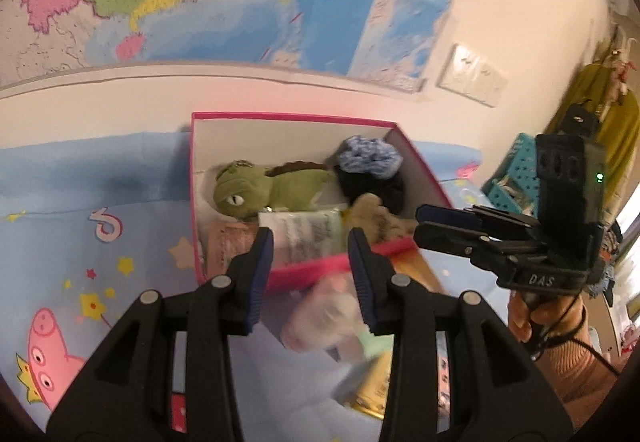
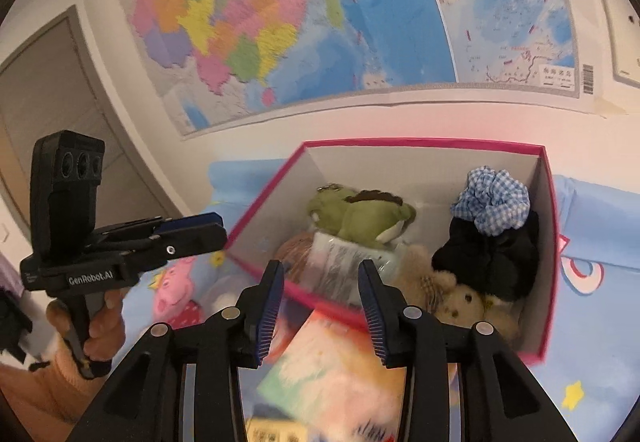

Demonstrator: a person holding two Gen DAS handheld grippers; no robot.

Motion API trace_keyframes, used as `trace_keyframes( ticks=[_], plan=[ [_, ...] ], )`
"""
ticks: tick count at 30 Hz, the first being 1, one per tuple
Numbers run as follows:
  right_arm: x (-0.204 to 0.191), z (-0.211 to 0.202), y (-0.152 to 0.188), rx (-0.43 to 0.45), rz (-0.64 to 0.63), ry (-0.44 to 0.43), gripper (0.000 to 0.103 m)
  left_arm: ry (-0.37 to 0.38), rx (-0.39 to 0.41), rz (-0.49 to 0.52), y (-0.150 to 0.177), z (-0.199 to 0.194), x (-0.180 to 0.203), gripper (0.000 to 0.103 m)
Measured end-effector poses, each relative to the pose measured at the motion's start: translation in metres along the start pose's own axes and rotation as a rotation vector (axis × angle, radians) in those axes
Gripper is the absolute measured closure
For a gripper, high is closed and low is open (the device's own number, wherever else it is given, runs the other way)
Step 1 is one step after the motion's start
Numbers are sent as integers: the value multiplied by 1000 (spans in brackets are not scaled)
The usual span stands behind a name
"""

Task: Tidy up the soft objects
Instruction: 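Move the right gripper down to the yellow tissue pack and close on it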

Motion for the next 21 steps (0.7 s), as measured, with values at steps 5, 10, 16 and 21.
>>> trace_keyframes(
  ticks=[5, 10, 16, 21],
  plan=[
    [-9, -26, 20, 7, -16, -40, 59, 31, -5, 14, 24, -14, 13, 61],
    [-13, -42, 47, -11, -10, -58, 59, 69, -51, 2, 60, -14, 24, 61],
    [-13, -37, 83, -96, 13, -75, 59, 107, -144, -13, 94, -2, 36, 61],
    [-10, -23, 106, -149, 50, -82, 58, 101, -189, -26, 115, 7, 43, 61]
  ],
)
Point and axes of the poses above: each gripper's, at about its wrist camera, not at the fingertips, and z roughly the way its jaws point, x to its right, y to its underside, the point moved 3 cm from there along z, roughly the way its jaws point, and after that the axes turned 1 degree about z, right-handed, at the moved point
